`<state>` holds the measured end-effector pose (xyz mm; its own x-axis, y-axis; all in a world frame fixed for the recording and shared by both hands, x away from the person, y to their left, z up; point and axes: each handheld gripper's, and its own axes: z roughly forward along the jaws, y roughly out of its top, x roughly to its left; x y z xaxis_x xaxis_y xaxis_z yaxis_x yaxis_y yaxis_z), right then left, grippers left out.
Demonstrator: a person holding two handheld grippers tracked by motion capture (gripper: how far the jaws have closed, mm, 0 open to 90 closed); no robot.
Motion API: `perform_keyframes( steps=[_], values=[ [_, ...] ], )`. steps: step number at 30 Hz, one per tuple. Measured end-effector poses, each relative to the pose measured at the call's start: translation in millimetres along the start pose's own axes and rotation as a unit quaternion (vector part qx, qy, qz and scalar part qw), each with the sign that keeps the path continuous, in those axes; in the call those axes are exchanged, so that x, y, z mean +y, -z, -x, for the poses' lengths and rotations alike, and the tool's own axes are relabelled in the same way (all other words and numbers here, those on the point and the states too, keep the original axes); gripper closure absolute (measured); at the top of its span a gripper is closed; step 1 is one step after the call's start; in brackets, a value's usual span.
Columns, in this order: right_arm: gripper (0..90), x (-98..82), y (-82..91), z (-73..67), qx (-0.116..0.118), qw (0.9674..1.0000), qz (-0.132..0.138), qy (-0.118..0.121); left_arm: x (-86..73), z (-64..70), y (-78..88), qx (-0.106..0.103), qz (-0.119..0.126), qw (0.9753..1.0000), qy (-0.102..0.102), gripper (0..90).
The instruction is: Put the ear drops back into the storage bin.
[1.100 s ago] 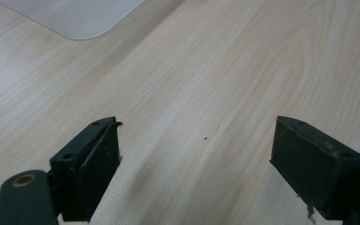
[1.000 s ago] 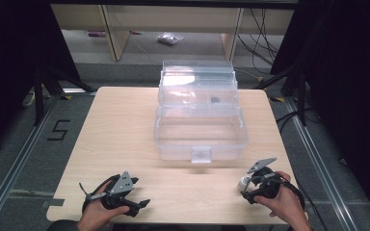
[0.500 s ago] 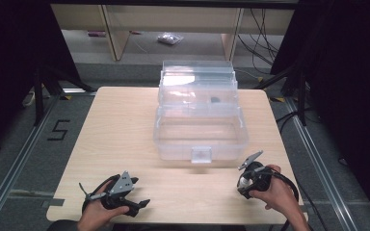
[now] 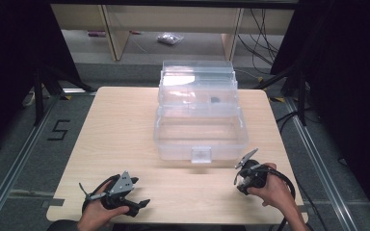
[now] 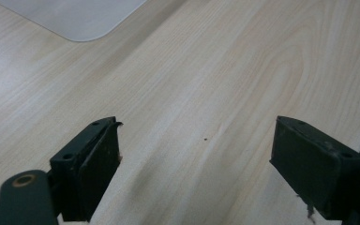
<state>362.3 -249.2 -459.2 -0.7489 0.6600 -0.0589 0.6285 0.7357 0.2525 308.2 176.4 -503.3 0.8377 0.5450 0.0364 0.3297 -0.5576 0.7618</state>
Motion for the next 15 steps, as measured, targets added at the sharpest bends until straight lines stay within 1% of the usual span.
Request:
perform_keyframes(
  steps=[1, 2, 3, 4, 6, 8, 9, 10, 11, 12, 13, 14, 15],
  values=[
    [53.0, 0.6, -1.2, 0.1, 0.001, 1.0000, -0.001, 0.001, 0.0, -0.3, 0.2, -0.002, -0.001, 1.0000, 0.000, 15.2],
    [53.7, 1.1, -2.3, 0.8, 0.003, 1.0000, -0.001, 0.005, -0.2, -1.0, 0.3, 0.000, -0.003, 1.0000, -0.006, 15.2],
    [55.1, 1.2, -3.2, -0.3, 0.007, 1.0000, -0.005, -0.001, -0.1, -0.9, 0.5, 0.001, -0.004, 1.0000, -0.005, 15.2],
    [58.7, 2.2, -5.4, 0.2, 0.003, 1.0000, -0.007, 0.006, 0.0, -1.1, 0.5, 0.001, -0.004, 1.0000, -0.006, 15.2],
    [59.5, 2.4, -5.6, 0.2, 0.002, 1.0000, -0.008, 0.005, -0.2, -0.1, 0.0, -0.002, 0.001, 1.0000, 0.000, 15.2],
    [59.9, 3.1, -5.1, -0.2, 0.004, 0.9999, -0.009, 0.008, 0.0, 0.0, -0.1, 0.000, 0.000, 1.0000, 0.000, 15.2],
    [60.0, 3.4, -4.9, -1.1, -0.001, 0.9999, -0.009, 0.010, 0.0, 0.1, -0.1, 0.000, 0.000, 1.0000, 0.000, 15.2],
    [60.0, 3.6, -4.2, -1.2, -0.001, 0.9999, -0.009, 0.011, -0.1, 0.2, -0.1, 0.000, 0.000, 1.0000, 0.000, 15.2],
    [60.1, 3.8, -2.5, -1.8, 0.002, 1.0000, -0.005, 0.003, -0.1, 0.1, -0.2, 0.000, 0.000, 1.0000, 0.000, 15.2],
    [60.0, 4.4, 1.0, -0.8, 0.000, 1.0000, 0.001, 0.006, -0.1, 0.2, -0.3, 0.000, 0.000, 1.0000, 0.000, 15.2],
    [60.0, 4.4, 1.0, -0.8, 0.000, 1.0000, 0.001, 0.006, -0.1, 0.2, -0.3, 0.000, 0.000, 1.0000, 0.000, 15.2],
    [60.0, 5.1, 2.0, 0.6, 0.002, 0.9999, 0.004, 0.015, -0.1, 0.4, -0.4, 0.000, 0.001, 1.0000, 0.001, 15.2],
    [60.0, 6.1, 4.9, 1.2, -0.001, 0.9998, 0.008, 0.018, -0.1, 1.0, -0.7, -0.001, 0.003, 1.0000, 0.004, 15.2]
  ],
)
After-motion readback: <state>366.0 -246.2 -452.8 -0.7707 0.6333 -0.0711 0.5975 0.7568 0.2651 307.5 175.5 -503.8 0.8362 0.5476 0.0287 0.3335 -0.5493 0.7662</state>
